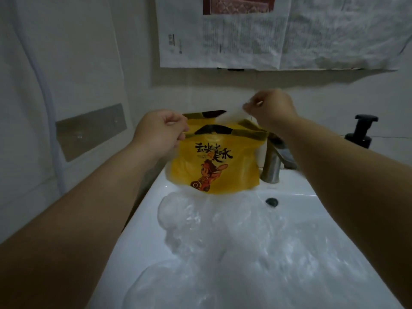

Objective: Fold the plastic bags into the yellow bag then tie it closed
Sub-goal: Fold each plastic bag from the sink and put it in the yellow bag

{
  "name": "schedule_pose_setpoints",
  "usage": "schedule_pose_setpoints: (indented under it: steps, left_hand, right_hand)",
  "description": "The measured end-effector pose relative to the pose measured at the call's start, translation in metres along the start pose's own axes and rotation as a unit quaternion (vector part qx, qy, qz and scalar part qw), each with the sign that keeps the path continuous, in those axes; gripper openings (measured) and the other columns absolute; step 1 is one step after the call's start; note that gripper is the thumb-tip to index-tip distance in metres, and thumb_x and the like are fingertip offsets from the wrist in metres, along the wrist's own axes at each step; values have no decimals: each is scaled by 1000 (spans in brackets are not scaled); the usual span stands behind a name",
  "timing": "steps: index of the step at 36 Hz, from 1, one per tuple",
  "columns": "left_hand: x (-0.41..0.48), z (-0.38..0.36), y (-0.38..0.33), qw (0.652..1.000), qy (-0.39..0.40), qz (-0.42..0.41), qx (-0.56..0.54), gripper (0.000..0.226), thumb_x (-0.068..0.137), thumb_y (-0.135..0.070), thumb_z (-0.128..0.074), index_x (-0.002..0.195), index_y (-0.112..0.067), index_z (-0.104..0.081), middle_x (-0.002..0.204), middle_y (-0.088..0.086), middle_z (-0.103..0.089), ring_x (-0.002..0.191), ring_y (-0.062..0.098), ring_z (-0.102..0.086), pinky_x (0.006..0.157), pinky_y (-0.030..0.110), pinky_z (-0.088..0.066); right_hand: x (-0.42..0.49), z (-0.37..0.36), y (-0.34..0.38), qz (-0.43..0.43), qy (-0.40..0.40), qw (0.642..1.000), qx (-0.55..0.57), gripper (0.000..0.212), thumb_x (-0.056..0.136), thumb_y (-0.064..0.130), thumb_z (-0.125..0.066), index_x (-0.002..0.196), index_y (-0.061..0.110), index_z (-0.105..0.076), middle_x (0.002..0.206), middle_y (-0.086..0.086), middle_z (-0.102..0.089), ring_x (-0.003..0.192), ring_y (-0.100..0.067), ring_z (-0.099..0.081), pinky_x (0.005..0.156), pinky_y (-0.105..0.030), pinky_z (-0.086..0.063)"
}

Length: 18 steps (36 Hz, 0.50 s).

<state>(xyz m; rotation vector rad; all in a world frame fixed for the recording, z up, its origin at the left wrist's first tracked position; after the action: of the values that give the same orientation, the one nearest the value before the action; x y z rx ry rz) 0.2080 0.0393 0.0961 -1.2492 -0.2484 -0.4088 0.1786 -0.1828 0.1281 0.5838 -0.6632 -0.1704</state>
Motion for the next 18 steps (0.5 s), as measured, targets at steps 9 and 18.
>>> schedule_pose_setpoints:
  steps: [9, 18]
  left_hand:
    - [9, -6, 7, 999, 25, 15, 16, 19, 95, -14, -56, 83, -27, -64, 93, 6, -70, 75, 13, -58, 73, 31, -50]
    - [1, -10, 9, 997, 69, 30, 16, 14, 94, -13, -57, 87, -22, -65, 87, 1, -65, 71, 9, -57, 69, 28, -47]
  right_hand:
    - [21, -34, -1, 14, 185, 962, -202, 38, 97, 38, -50, 120, 11, -65, 113, -11, -64, 88, -23, -52, 76, -32, -41]
    - [24, -35, 3, -4, 124, 966, -226, 48, 102, 43, -32, 112, 3, -58, 111, -18, -58, 103, -34, -54, 86, -36, -40]
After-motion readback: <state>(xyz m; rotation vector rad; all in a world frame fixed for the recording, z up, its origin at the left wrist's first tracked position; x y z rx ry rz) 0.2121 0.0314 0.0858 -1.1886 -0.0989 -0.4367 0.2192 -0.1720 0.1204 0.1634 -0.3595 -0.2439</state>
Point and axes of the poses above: each hand's wrist, its own x-axis towards the middle knuckle, its own z-axis out of the back of the hand, y = z × x, the point moved 1 cm from there along x, towards the middle knuckle
